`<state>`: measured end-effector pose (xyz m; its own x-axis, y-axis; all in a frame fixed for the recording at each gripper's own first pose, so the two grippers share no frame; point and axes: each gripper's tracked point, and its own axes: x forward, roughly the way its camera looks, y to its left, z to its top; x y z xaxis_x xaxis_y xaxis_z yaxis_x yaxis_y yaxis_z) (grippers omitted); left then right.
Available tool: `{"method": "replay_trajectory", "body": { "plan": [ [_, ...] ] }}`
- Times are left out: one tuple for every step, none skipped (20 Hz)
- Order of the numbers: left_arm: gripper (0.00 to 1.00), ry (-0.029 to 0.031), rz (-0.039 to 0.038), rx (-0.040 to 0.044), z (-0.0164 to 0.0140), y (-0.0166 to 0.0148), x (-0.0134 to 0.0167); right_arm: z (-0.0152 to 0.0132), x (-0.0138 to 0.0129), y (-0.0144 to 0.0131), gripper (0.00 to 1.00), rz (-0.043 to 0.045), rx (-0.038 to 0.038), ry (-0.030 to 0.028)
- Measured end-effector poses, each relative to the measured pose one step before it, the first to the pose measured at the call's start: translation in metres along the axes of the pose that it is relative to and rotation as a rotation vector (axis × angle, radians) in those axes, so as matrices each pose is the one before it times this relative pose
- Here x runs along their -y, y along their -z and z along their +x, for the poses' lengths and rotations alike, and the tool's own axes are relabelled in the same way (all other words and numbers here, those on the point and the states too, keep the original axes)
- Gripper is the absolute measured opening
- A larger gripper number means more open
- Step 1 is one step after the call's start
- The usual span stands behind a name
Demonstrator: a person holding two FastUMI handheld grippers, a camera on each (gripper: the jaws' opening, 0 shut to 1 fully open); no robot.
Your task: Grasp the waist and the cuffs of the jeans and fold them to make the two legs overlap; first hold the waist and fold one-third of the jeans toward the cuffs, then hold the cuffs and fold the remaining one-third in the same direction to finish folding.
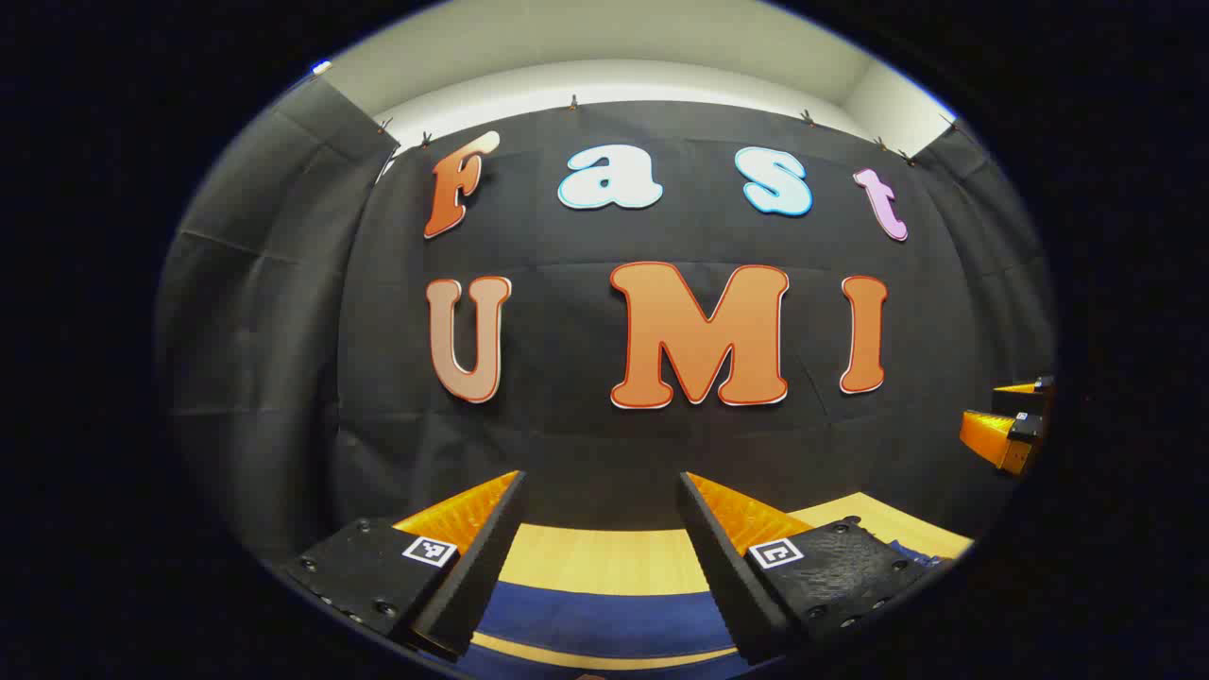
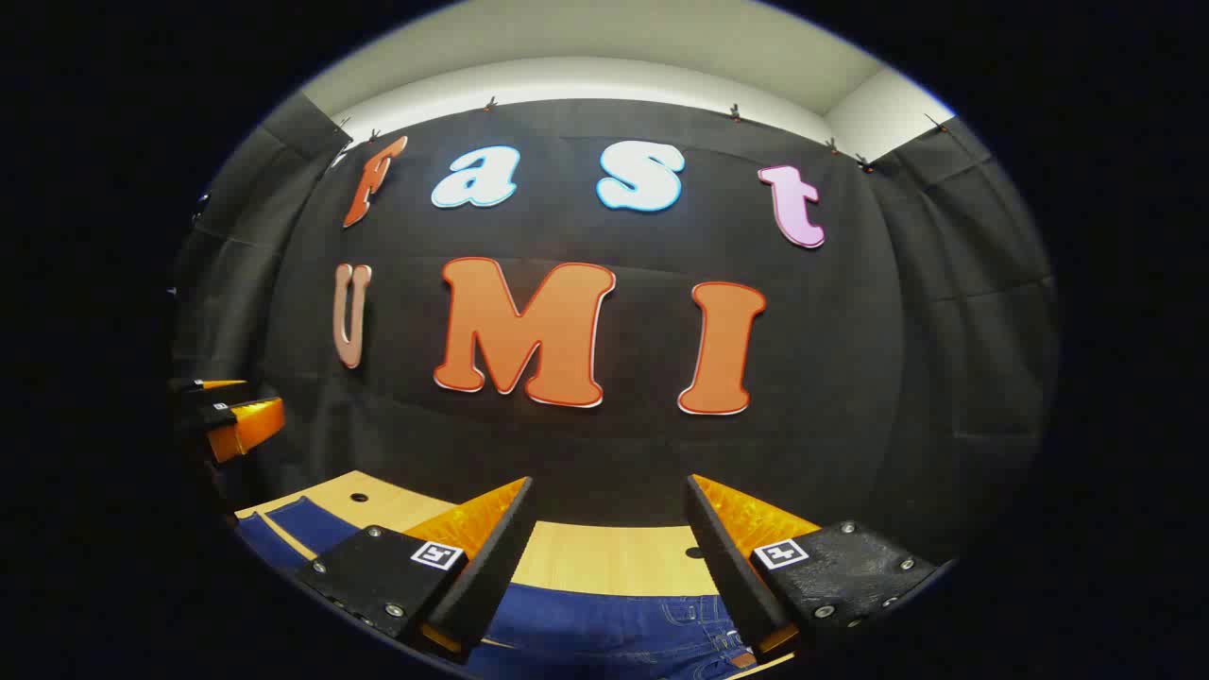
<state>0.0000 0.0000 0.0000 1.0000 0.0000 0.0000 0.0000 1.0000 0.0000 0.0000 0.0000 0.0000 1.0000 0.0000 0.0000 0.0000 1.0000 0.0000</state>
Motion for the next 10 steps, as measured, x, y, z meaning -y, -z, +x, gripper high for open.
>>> {"method": "replay_trajectory", "body": {
  "plan": [
    [0.95, 0.01253, 0.0142, -0.0065, 0.00366, 0.00353, -0.00663, -0.00134, -0.00303, 0.00365, 0.96, 0.00563, -0.01238, 0.02318],
    [0.97, 0.01053, 0.00143, 0.00397, 0.0036, -0.00025, -0.00503, -0.00237, -0.00527, 0.00116, 0.96, 0.00649, -0.00188, 0.01345],
    [0.95, 0.01288, -0.00304, 0.00073, 0.00351, 0.00118, -0.00333, -0.00139, -0.00692, -0.0012, 0.96, 0.00101, 0.00672, 0.00295],
    [0.96, 0.00507, 0.00001, -0.00822, 0.00265, 0.00484, -0.00457, -0.00141, -0.00589, 0.0005, 0.96, -0.00097, -0.00443, 0.00378],
    [0.95, 0.00254, 0.00225, -0.00396, 0.00111, 0.00407, -0.00433, -0.00217, -0.0074, -0.00103, 0.99, 0.00154, 0.00603, -0.00764],
    [0.97, 0.00353, -0.00061, -0.00037, -0.00089, 0.00332, -0.003, -0.00258, -0.0045, -0.00154, 0.96, -0.00593, 0.00919, 0.00018],
    [0.96, -0.002, -0.00407, 0.00203, -0.00161, 0.00303, -0.0028, -0.00116, -0.00382, -0.00067, 0.96, -0.00609, 0.00566, -0.00268],
    [0.97, 0.00106, -0.00607, -0.00016, -0.00093, 0.00421, -0.0022, -0.00251, -0.00531, 0.00115, 0.96, -0.00483, 0.00123, -0.00653],
    [0.96, -0.00148, -0.00048, -0.00043, -0.0004, 0.00532, -0.00082, -0.00075, -0.00375, 0.00187, 0.96, -0.00105, -0.00765, -0.00612],
    [0.97, 0.00033, 0.0031, -0.00103, -0.00142, 0.00502, 0.00084, -0.00061, -0.00382, 0.00099, 0.96, 0.00225, -0.00311, -0.00737]
  ]
}}
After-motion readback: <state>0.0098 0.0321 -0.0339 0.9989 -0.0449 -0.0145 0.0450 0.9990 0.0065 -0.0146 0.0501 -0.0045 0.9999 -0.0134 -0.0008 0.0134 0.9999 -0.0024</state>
